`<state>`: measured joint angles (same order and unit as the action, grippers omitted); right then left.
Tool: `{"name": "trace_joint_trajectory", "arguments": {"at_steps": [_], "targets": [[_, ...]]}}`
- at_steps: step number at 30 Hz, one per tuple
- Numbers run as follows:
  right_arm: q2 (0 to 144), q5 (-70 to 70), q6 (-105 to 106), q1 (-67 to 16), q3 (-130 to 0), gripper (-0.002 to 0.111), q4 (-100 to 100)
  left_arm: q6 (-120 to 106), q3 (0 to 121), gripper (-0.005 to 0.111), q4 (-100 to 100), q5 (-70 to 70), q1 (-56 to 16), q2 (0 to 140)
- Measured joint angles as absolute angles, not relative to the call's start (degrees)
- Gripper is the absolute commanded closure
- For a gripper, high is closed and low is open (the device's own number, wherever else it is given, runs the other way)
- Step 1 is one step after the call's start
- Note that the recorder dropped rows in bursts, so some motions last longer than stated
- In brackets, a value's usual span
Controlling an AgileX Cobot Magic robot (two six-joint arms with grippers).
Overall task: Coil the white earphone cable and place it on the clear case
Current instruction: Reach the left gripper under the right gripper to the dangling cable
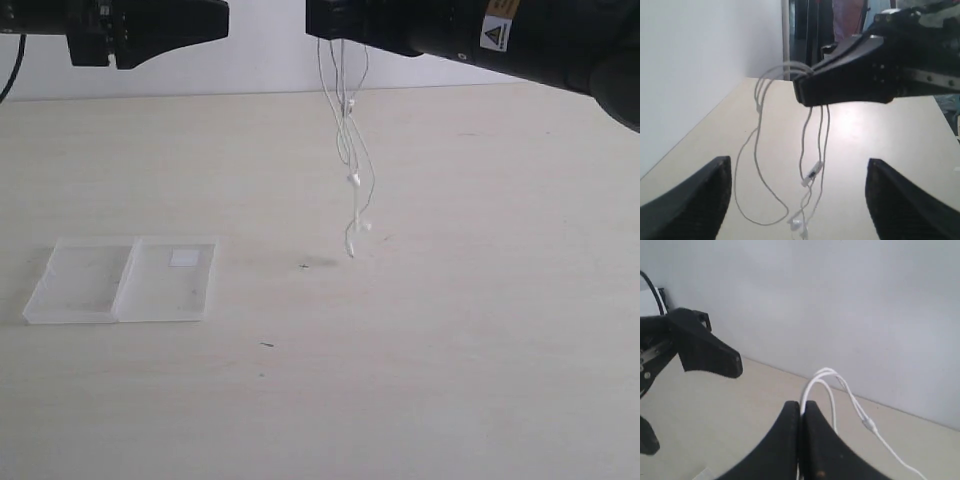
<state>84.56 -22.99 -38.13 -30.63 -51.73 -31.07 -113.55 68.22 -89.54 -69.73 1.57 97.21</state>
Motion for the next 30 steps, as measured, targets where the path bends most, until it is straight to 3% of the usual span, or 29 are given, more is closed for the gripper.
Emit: {"name": "trace_joint_trajectory", "arguments": {"at_steps": [7,23,30], "targets": [[84.6,-22.0,-38.1,-30.6,-52.7,0.108,-30.5,-119.5,68.2,0.012,-92.6,-66.9,-2.9,101.4],[85.2,-21.7,-38.1,-30.6,-52.7,0.108,-29.1,-120.0,68.4,0.012,-99.0,-66.7,-8.2,109.7],[85.5,-22.2,-38.1,-30.6,-52.7,0.108,-29.0,-120.0,69.1,0.012,-99.1,-58.8,-10.2,109.8]]}}
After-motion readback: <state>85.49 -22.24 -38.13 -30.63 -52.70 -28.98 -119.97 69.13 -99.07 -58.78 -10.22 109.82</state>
